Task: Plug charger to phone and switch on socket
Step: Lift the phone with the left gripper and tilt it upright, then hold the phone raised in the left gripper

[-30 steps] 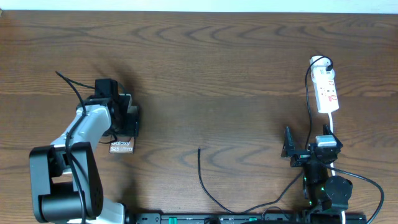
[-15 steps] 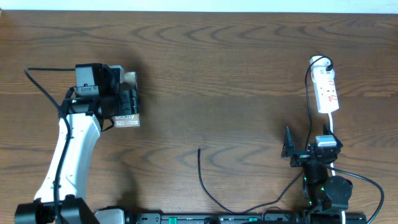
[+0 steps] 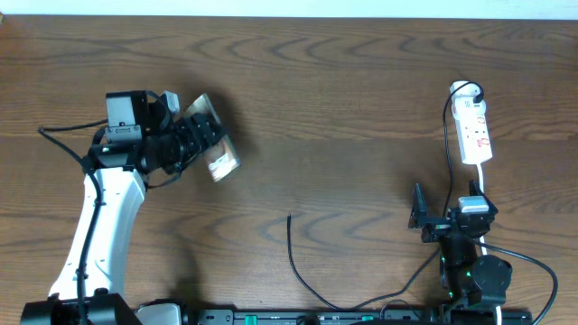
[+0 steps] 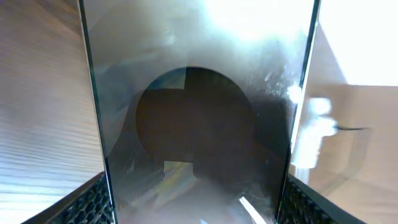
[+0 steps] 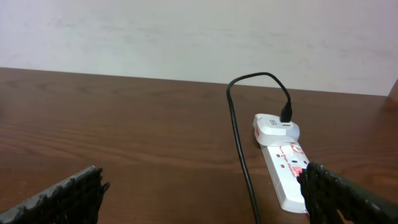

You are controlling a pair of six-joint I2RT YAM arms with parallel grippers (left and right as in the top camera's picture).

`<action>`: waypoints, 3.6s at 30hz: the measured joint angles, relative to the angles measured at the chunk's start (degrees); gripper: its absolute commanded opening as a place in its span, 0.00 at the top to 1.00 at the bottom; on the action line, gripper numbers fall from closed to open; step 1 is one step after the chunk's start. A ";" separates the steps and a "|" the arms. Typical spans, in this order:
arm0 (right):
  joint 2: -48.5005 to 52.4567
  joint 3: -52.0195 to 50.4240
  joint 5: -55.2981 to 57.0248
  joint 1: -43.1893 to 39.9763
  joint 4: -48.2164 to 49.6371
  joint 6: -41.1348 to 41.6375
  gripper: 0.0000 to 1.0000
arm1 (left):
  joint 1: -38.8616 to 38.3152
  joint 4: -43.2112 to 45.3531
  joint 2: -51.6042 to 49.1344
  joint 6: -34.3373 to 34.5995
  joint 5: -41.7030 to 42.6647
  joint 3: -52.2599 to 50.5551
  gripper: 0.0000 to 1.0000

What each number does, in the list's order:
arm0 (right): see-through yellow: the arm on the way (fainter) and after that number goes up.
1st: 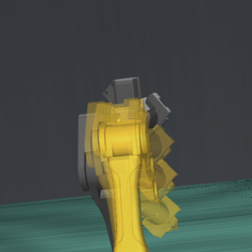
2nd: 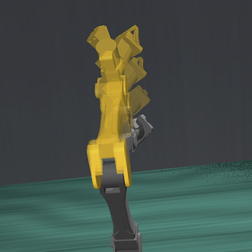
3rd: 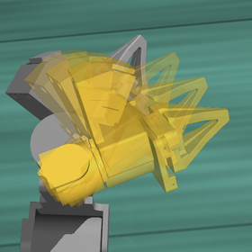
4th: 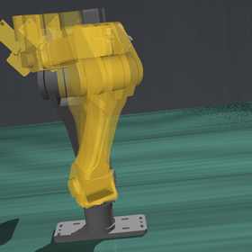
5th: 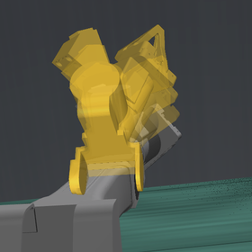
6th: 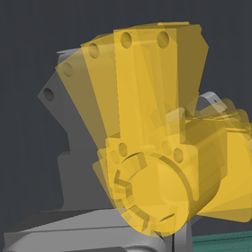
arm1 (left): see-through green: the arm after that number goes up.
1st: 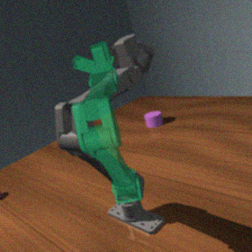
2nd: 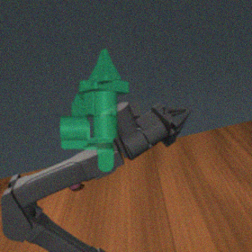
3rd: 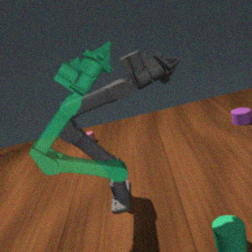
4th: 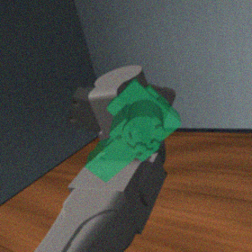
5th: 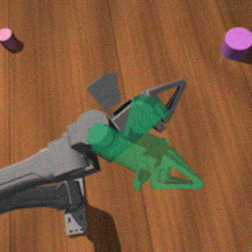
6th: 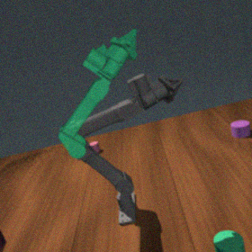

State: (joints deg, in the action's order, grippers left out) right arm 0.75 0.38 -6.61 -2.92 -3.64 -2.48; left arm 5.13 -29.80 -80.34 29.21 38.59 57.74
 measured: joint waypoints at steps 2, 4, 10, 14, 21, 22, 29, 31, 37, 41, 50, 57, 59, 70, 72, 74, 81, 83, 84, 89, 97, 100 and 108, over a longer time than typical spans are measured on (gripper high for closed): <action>0.00 0.00 0.00 0.00 0.02 0.00 0.01 | 0.00 1.40 0.00 5.92 4.22 0.00 0.92; 0.00 0.00 0.00 0.00 0.00 0.00 0.01 | 0.00 2.49 0.00 12.20 7.74 0.00 0.92; 0.00 0.00 0.00 0.00 0.02 0.00 0.01 | 0.00 2.84 0.00 32.33 15.28 0.00 0.93; 0.00 0.00 0.00 0.00 0.02 0.02 0.01 | 0.00 2.95 0.00 44.24 18.43 0.00 0.92; 0.00 0.00 0.00 0.00 0.02 0.00 0.01 | 0.00 4.33 0.00 57.18 22.03 0.00 0.93; 0.00 0.00 0.00 0.00 0.02 0.00 0.01 | 0.00 5.25 0.00 58.47 22.75 0.00 0.93; 0.00 0.00 0.00 0.00 0.02 0.00 0.01 | 0.00 7.39 0.00 65.68 26.03 0.00 0.93; 0.00 0.00 0.00 0.00 0.02 0.00 0.01 | 0.00 7.39 0.00 67.28 26.47 0.00 0.92; 0.00 0.00 0.00 0.00 0.02 0.00 0.01 | 0.00 7.37 0.00 70.03 27.17 0.00 0.92; 0.00 0.00 0.00 0.00 0.02 0.00 0.01 | 0.00 7.37 0.00 71.10 27.30 0.00 0.93; 0.00 0.00 0.00 0.00 0.02 0.02 0.01 | 0.00 7.39 0.00 73.90 28.09 0.00 0.93; 0.00 0.00 0.00 0.00 0.02 0.00 0.01 | 0.00 7.39 0.00 74.36 28.61 0.00 0.92; 0.00 0.00 0.00 0.00 0.02 0.00 0.01 | 0.00 7.39 0.00 74.36 28.61 0.00 0.92; 0.00 0.00 0.00 0.00 0.00 0.02 0.01 | 0.02 7.39 0.00 73.48 28.61 0.00 0.93; 0.00 0.00 0.00 0.00 0.02 0.00 0.01 | 0.00 7.39 0.00 72.46 28.61 0.00 0.92; 0.00 0.00 0.00 0.00 0.02 0.00 0.01 | 0.00 7.39 0.00 71.14 28.61 0.00 0.93; 0.00 0.00 0.00 0.00 0.02 0.02 0.01 | 0.00 7.39 0.00 66.64 28.61 0.00 0.93; 0.00 0.00 0.00 0.00 0.02 0.02 0.01 | 0.00 7.39 0.00 65.77 28.61 0.00 0.93; 0.00 0.00 0.00 0.00 0.02 0.00 0.01 | 0.00 7.39 0.00 65.24 28.61 0.00 0.93; 0.00 0.00 0.00 0.00 0.02 0.00 0.01 | 0.00 7.39 0.00 63.93 28.63 0.00 0.93; 0.00 0.00 0.00 0.00 0.02 0.00 0.01 | 0.00 7.26 0.00 60.46 27.69 0.00 0.92; 0.00 0.00 0.00 0.00 0.02 0.00 0.01 | 0.00 5.55 0.00 58.69 25.55 0.00 0.93; 0.00 0.00 0.00 0.00 0.02 0.02 0.01 | 0.00 -7.91 0.00 53.46 13.35 0.02 0.93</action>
State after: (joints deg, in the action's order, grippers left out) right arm 0.75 0.38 -6.61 -2.92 -3.62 -2.46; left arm 5.13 -37.71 -80.34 82.67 51.94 57.76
